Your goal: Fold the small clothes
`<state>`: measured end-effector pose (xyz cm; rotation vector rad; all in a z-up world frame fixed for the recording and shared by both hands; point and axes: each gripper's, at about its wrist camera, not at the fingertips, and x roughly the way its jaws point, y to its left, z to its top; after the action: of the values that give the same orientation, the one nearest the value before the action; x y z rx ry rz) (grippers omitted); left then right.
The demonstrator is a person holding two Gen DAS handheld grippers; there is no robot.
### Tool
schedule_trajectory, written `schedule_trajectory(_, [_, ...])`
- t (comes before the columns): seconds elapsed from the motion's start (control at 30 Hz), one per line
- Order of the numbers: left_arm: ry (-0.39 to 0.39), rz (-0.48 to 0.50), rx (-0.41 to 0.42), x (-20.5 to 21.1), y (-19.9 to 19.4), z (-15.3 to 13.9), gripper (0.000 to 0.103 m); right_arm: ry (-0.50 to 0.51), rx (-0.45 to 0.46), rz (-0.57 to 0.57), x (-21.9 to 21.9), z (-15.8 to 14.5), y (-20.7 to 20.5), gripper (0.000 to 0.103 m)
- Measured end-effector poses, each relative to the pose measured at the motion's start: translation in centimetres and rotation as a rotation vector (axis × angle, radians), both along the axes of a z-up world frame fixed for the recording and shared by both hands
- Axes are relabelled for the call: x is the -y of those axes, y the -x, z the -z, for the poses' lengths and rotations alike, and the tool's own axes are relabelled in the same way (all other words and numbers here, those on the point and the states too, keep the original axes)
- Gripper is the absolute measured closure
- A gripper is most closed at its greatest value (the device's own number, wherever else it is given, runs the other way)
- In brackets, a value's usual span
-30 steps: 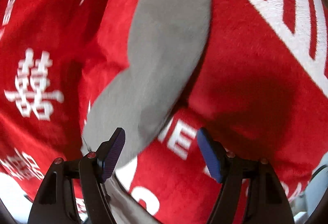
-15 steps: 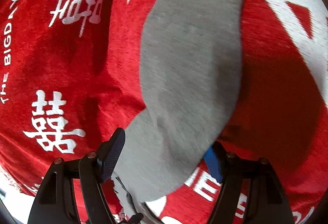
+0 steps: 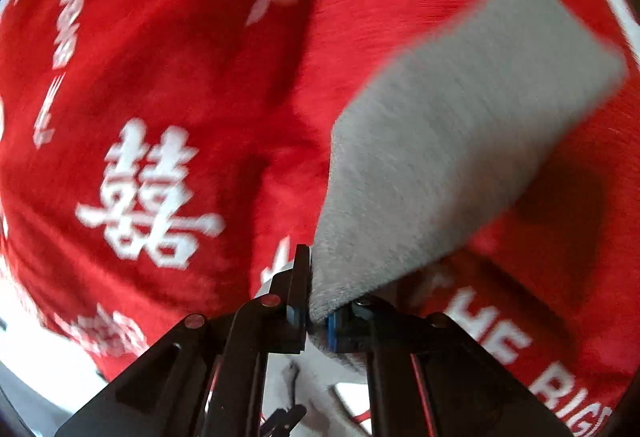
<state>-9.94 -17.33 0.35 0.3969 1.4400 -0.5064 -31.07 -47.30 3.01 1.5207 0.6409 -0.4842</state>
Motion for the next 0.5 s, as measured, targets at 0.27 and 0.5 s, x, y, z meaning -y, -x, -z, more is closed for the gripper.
schedule_trajectory(0.27, [0.01,-0.06,0.013,-5.3,-2.2,-1.1,0.0,0.242,0.085,-0.438,-8.0,-6.7,-12.9,0.095])
schedule_trajectory(0.5, [0.016,-0.225,0.087,-13.4,-6.2,-2.8,0.0,0.361,0.059,-0.859,-21.5,-6.8,-22.7,0.095])
